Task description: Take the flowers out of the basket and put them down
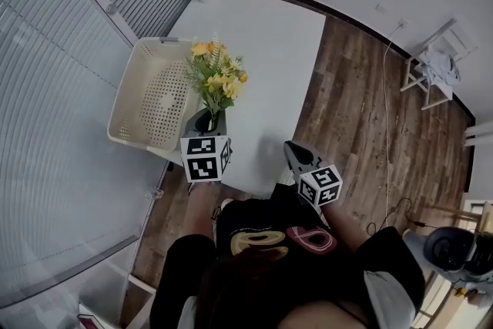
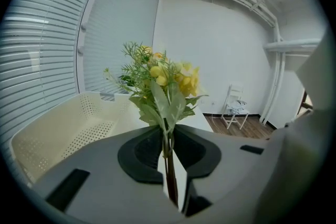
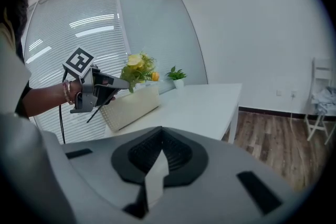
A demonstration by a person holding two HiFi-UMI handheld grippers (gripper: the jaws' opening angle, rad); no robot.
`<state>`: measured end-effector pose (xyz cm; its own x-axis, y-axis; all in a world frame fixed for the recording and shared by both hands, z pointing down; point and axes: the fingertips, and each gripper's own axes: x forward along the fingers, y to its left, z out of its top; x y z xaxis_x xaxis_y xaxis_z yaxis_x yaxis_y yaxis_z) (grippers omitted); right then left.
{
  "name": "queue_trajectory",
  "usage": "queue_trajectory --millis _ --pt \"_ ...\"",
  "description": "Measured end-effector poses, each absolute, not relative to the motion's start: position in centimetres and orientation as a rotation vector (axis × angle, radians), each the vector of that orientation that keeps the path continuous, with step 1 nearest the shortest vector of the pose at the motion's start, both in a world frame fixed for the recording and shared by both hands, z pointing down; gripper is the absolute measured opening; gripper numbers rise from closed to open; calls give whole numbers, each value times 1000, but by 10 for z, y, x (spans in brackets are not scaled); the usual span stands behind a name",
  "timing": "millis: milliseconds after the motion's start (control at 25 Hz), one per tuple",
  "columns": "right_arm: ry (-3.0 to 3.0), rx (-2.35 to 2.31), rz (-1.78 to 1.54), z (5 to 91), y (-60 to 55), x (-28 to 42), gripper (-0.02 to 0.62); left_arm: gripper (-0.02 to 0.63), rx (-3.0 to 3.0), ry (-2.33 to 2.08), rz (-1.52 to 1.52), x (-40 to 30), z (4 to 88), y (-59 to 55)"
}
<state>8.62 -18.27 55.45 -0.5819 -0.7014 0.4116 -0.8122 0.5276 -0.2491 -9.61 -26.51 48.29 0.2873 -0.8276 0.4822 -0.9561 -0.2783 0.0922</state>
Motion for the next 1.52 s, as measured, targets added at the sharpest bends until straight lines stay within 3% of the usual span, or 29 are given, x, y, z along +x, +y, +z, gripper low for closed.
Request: queue_trajectory --millis 1520 --pt "-2412 1343 652 574 -196 110 11 60 2034 -1407 605 -57 618 -286"
